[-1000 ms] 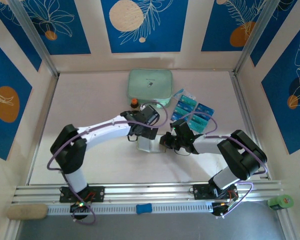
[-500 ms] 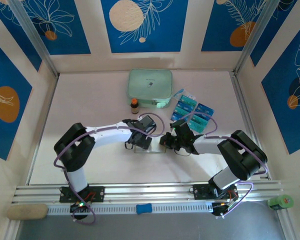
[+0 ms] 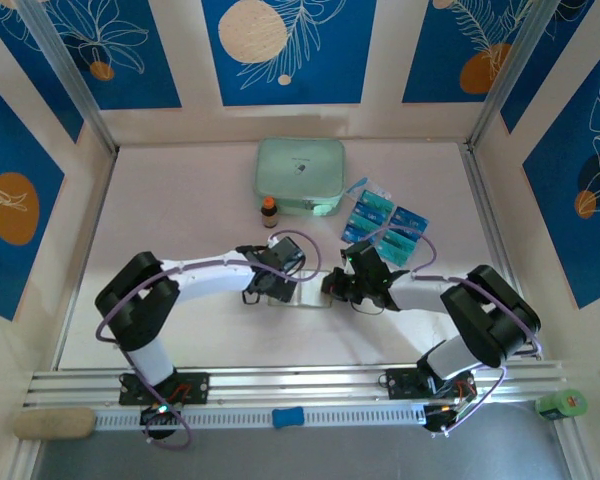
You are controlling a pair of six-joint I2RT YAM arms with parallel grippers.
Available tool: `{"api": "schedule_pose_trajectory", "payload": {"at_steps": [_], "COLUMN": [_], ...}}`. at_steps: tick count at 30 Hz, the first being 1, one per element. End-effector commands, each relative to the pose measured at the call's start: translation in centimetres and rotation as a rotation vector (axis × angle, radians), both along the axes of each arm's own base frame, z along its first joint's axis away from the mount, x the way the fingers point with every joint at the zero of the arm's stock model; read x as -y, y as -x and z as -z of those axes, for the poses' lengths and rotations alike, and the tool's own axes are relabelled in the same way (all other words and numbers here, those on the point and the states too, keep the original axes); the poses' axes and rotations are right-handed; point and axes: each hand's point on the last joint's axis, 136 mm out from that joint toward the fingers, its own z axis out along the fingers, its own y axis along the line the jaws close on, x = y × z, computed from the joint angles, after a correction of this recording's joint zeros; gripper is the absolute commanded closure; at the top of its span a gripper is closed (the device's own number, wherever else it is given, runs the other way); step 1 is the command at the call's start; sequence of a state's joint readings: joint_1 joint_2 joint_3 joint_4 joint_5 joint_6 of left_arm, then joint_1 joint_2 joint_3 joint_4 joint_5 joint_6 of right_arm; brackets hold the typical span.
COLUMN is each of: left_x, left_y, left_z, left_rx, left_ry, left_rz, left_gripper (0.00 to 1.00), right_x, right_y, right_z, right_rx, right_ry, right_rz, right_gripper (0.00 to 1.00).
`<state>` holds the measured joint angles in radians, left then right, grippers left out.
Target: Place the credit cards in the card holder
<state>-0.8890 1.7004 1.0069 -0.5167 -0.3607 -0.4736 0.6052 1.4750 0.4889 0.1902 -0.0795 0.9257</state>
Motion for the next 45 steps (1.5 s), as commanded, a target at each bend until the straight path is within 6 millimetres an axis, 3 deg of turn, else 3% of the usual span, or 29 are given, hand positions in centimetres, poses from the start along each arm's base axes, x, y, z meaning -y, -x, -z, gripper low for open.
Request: {"api": "schedule_pose_trajectory", "payload": {"at_steps": [1, 4, 6, 12, 15, 18, 23, 33, 40, 45], "left_x": [-1.2, -1.2, -1.3, -1.6, -1.6, -1.6, -1.6, -1.2, -0.7, -0.5], "left_y": [0.8, 0.9, 1.0, 1.2, 1.2, 1.2, 1.1, 0.9, 0.5, 0.4], "left_z": [-0.7, -1.0, -1.2, -1.3, -1.3, -1.3, -1.3, -1.8, -1.8, -1.8], "left_rx": [0.005, 0.011, 0.013, 0.019, 0.023, 0.025, 0.029, 0.038, 0.036, 0.035], "left_ry": [-0.021, -0.006, 0.0, 0.004, 0.01, 0.012, 0.016, 0.03, 0.04, 0.041], "left_rz": [-0.02, -0.026, -0.028, -0.029, -0.027, -0.026, -0.029, -0.029, -0.03, -0.028], "left_gripper": [0.0, 0.0, 0.0, 0.0, 0.0, 0.0, 0.0, 0.0, 0.0, 0.0], "right_x": [0.5, 0.2, 0.1, 1.9, 3.6, 5.3, 6.6, 7.8, 8.1, 8.9], "right_y": [0.5, -0.6, -1.3, -4.4, -6.1, -7.9, -9.6, -13.4, -14.6, -15.3], "right_z": [-0.8, -3.4, -5.5, -11.7, -12.9, -12.6, -11.1, -9.2, -7.5, -6.5], "right_rx": [-0.013, 0.038, 0.082, 0.23, 0.269, 0.249, 0.199, 0.198, 0.166, 0.158], "right_ry": [0.034, 0.019, 0.017, 0.125, 0.252, 0.392, 0.572, 0.733, 0.793, 0.858], "right_rz": [-0.049, -0.086, -0.109, -0.139, -0.137, -0.125, -0.214, -0.31, -0.349, -0.358], "right_gripper": [1.0, 0.99, 0.93, 0.56, 0.4, 0.32, 0.33, 0.43, 0.56, 0.57]}}
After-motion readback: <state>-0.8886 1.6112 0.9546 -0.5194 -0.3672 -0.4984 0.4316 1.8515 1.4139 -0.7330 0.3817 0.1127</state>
